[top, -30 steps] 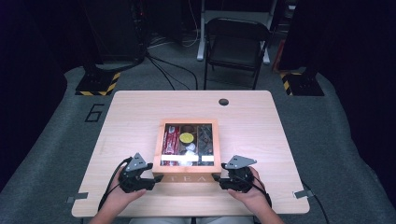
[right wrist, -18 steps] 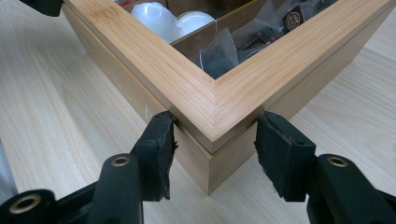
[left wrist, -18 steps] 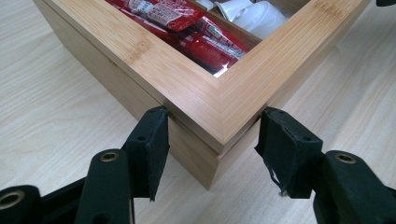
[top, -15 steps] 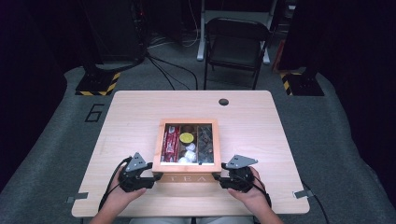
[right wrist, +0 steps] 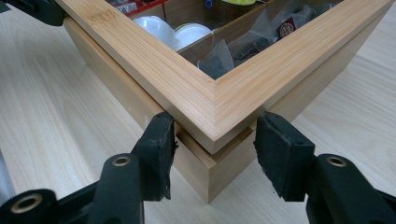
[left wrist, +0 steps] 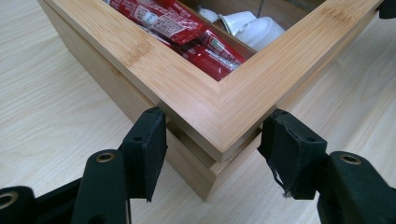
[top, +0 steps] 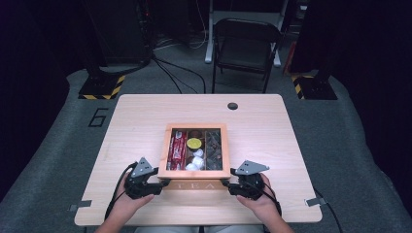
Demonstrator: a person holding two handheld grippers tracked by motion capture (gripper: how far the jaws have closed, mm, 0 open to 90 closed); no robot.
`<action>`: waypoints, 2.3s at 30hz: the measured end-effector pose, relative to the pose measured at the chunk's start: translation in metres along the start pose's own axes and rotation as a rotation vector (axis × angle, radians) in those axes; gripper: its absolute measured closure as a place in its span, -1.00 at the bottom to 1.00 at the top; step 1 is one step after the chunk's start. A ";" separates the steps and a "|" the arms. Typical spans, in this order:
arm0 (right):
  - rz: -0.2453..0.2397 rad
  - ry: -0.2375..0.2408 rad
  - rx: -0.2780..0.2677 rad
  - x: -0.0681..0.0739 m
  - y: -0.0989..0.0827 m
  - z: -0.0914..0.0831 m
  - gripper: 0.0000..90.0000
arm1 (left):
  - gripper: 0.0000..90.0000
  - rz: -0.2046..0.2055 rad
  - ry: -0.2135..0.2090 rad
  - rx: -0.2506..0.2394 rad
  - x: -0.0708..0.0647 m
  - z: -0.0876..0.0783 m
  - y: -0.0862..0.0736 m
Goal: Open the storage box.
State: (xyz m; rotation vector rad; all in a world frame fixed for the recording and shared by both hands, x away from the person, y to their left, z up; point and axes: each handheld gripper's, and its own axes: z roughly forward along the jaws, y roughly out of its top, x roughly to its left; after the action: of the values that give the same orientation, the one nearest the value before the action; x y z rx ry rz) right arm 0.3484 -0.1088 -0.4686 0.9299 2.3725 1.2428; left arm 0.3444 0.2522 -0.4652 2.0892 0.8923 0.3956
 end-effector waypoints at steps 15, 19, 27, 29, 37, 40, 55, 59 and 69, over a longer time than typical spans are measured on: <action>-0.014 -0.033 -0.021 0.001 0.006 -0.004 0.05 | -0.09 -0.022 0.000 -0.029 0.000 -0.004 0.005; -0.011 -0.034 -0.019 0.001 0.007 -0.004 0.04 | -0.09 -0.011 0.013 -0.031 0.000 -0.006 0.006; 0.013 -0.038 -0.043 0.000 0.013 -0.007 0.03 | -0.09 -0.022 0.006 -0.039 0.002 -0.011 0.012; 0.011 -0.043 -0.041 0.001 0.014 -0.007 0.03 | -0.09 -0.030 0.010 -0.045 0.002 -0.011 0.013; -0.007 -0.052 -0.065 -0.004 0.026 -0.014 0.00 | -0.09 -0.076 -0.004 -0.070 0.006 -0.019 0.025; -0.018 -0.061 -0.070 -0.004 0.031 -0.016 -0.01 | -0.09 -0.089 -0.006 -0.079 0.007 -0.021 0.028; -0.001 -0.040 -0.085 -0.009 0.044 -0.023 -0.01 | -0.10 -0.097 0.012 -0.095 0.011 -0.025 0.040; 0.006 -0.044 -0.089 -0.010 0.048 -0.024 -0.02 | -0.11 -0.065 0.032 -0.089 0.010 -0.028 0.045; 0.028 -0.026 -0.091 -0.015 0.058 -0.027 -0.04 | -0.10 -0.070 0.020 -0.100 0.015 -0.031 0.053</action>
State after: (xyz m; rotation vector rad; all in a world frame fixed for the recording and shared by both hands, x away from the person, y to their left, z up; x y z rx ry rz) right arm 0.3683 -0.1116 -0.4065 0.9477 2.2708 1.3285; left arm 0.3623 0.2583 -0.4050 1.9606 0.9355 0.4161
